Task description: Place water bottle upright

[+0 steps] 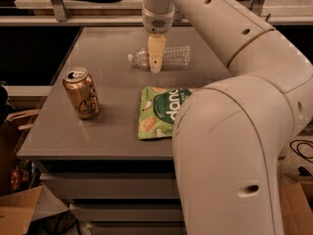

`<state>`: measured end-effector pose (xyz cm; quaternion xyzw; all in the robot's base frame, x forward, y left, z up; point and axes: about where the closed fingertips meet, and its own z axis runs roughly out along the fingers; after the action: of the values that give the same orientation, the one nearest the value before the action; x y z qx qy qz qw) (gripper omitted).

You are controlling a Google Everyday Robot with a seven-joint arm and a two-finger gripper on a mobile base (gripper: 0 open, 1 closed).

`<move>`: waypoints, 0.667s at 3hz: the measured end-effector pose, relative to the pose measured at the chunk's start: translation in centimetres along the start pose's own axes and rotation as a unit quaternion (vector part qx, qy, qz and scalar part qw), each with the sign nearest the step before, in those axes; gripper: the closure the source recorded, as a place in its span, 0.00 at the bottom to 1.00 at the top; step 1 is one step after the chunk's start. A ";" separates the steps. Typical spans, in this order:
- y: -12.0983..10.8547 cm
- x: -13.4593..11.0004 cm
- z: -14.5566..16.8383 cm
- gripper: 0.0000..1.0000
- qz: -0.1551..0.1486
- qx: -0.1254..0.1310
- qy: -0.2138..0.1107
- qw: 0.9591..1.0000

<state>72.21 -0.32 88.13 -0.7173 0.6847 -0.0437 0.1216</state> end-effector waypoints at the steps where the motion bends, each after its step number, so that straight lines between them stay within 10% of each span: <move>1: 0.4 0.9 2.6 0.00 0.038 -0.024 -0.002 0.999; 2: 0.7 0.9 4.3 0.19 0.054 -0.041 -0.009 0.998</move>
Offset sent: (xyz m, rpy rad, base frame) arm -0.0034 -0.0085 -0.0563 0.0436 0.1594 -0.1221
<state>72.55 -0.75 83.69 -0.6838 0.7227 -0.0023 0.1004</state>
